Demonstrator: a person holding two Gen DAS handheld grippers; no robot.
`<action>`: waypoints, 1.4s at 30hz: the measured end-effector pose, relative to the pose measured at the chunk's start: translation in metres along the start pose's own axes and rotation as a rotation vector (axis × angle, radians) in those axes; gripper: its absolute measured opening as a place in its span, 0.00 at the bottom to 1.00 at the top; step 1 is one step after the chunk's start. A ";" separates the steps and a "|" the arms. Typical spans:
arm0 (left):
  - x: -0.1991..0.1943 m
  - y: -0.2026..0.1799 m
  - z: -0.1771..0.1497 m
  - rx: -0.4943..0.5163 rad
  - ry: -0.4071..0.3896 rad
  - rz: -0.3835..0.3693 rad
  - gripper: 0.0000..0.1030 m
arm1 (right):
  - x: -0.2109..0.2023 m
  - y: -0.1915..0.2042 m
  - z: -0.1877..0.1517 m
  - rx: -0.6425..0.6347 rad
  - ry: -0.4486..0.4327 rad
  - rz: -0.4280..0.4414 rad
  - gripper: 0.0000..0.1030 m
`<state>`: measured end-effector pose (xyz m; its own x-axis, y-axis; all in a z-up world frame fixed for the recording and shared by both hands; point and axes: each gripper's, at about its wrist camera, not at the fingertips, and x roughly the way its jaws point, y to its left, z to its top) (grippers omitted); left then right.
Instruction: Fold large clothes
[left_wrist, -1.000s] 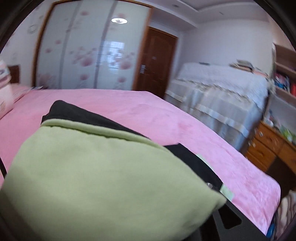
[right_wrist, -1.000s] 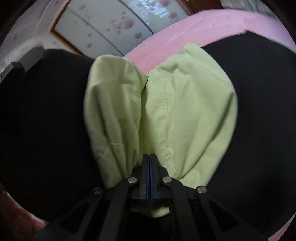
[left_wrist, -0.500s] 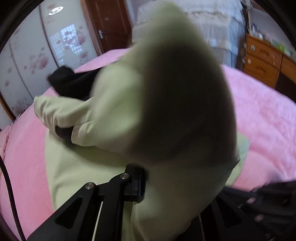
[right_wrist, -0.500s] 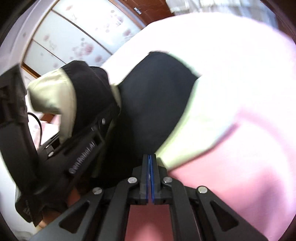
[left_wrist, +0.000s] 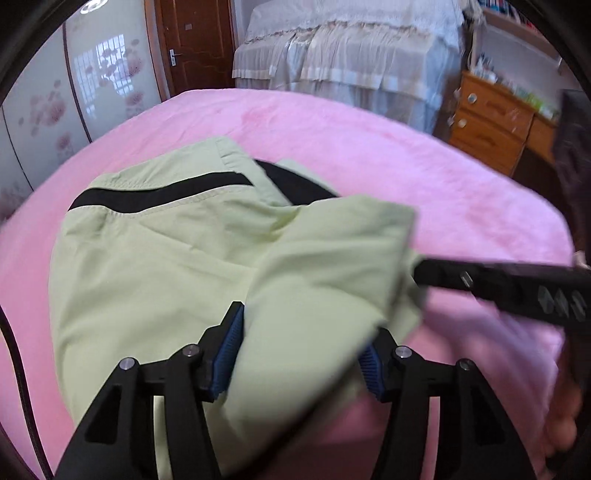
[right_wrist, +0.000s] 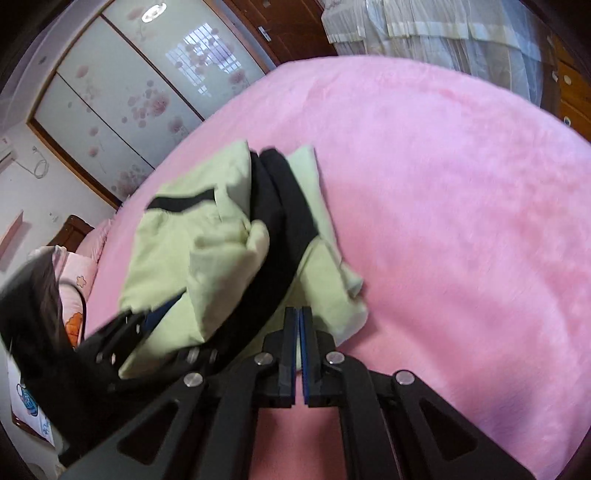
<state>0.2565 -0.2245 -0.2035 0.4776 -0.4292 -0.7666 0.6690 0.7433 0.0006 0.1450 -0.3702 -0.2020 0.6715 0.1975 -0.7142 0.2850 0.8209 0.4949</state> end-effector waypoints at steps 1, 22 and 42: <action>-0.011 0.002 -0.001 -0.020 -0.007 -0.021 0.55 | -0.005 -0.001 0.002 -0.004 -0.007 0.004 0.04; -0.037 0.165 -0.071 -0.738 -0.010 0.055 0.77 | 0.080 0.035 0.086 -0.119 0.388 0.145 0.52; -0.009 0.127 -0.072 -0.659 0.043 0.028 0.77 | 0.064 0.008 0.026 -0.237 0.251 -0.052 0.11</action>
<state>0.2961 -0.0892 -0.2432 0.4577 -0.3946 -0.7967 0.1616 0.9181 -0.3619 0.2081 -0.3651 -0.2308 0.4626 0.2540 -0.8494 0.1273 0.9291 0.3472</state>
